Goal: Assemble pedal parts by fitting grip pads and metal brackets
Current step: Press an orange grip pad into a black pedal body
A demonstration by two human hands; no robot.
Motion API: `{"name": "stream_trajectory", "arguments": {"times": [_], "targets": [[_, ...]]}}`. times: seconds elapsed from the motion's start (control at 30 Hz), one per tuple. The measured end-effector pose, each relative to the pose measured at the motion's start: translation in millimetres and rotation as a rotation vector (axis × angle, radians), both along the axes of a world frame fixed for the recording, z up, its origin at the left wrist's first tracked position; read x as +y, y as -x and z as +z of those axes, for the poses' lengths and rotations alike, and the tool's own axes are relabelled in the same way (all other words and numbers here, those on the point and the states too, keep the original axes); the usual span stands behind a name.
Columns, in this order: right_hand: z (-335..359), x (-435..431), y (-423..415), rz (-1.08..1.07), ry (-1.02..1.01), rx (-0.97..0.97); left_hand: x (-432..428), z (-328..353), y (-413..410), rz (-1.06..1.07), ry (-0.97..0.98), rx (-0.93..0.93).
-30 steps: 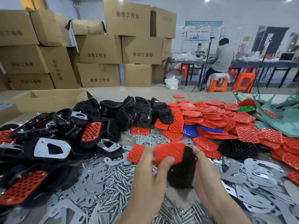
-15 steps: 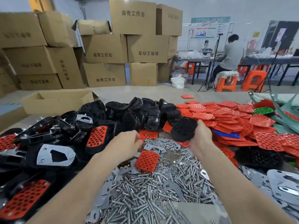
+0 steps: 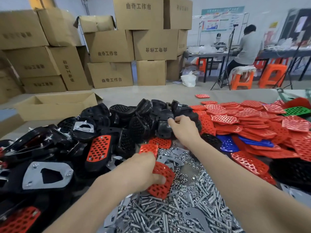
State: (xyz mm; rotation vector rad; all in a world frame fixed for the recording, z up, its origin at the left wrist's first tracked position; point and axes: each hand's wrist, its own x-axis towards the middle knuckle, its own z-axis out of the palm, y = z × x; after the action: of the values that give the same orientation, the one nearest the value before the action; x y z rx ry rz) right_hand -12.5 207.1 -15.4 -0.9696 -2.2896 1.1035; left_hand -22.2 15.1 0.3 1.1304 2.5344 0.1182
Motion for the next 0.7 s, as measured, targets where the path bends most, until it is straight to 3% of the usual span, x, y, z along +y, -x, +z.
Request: {"name": "stream_trajectory", "arguments": {"times": [0.07,0.17,0.33,0.47,0.53,0.7], "targets": [[-0.1,-4.0,13.0,0.006,0.023,-0.061,-6.1,0.0,2.9,0.015,-0.097,-0.096],[-5.0,-2.8,20.1,-0.030,0.071,-0.067,-13.9,-1.9,5.9,0.040,-0.303,-0.094],[-5.3,-4.0,-11.8,-0.038,0.128,0.107,-32.6,-4.4,11.2,0.251,-0.752,-0.204],[7.2,-14.4,-60.1,0.027,0.805,0.549,-36.7,-6.2,-3.1,0.465,-1.159,-0.586],[9.8,-25.8,-88.8,0.088,1.103,0.740,-33.0,-5.8,-19.0,0.526,-1.271,-0.792],[5.7,-57.2,-144.4,0.150,1.467,0.856,-21.2,-7.6,-72.8,0.514,-1.368,-1.062]]}}
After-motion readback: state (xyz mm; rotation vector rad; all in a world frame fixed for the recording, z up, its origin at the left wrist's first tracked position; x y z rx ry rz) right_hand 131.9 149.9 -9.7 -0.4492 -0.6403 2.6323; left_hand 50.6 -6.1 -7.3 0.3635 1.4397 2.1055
